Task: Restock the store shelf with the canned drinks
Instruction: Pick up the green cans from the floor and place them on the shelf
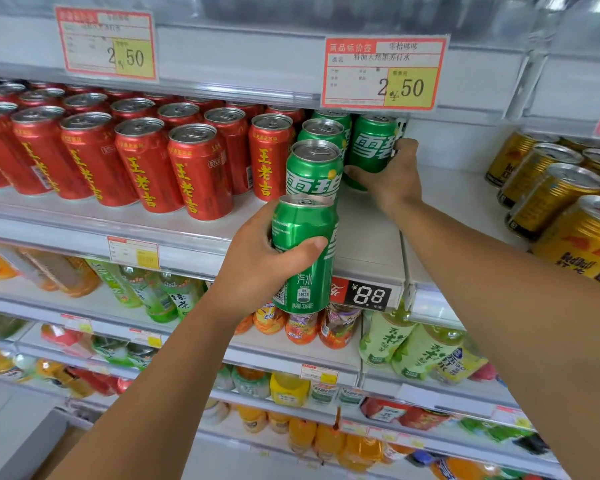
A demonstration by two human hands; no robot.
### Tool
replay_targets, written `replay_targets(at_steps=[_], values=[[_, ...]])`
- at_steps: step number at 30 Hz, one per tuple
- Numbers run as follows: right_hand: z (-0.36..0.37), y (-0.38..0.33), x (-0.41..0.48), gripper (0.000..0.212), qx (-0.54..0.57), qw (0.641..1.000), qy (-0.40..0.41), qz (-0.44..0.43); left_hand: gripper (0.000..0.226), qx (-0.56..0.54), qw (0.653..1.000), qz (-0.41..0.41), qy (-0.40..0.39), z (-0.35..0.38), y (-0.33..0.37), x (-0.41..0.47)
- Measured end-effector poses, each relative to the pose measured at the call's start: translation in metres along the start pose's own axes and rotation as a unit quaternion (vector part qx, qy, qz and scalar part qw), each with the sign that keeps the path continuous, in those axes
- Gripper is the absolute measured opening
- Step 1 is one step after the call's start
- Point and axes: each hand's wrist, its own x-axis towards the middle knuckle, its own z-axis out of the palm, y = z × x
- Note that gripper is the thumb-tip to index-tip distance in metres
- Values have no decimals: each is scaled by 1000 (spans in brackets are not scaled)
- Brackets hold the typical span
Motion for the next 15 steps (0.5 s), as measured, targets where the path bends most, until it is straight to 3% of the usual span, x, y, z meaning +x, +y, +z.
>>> replay_targets(at_steps=[8,12,15], values=[[-11,-12,-16,96,20,997,-44,67,35,8,1000,-20,-11,-2,3,-1],[-54,-34,-78,50,38,998,-56,18,39,-20,999,-35,-19,-1,9,-3],[-84,-42,-140,48,87,987,-132,-24,41,-41,999,-29,-3,5,17,-3]])
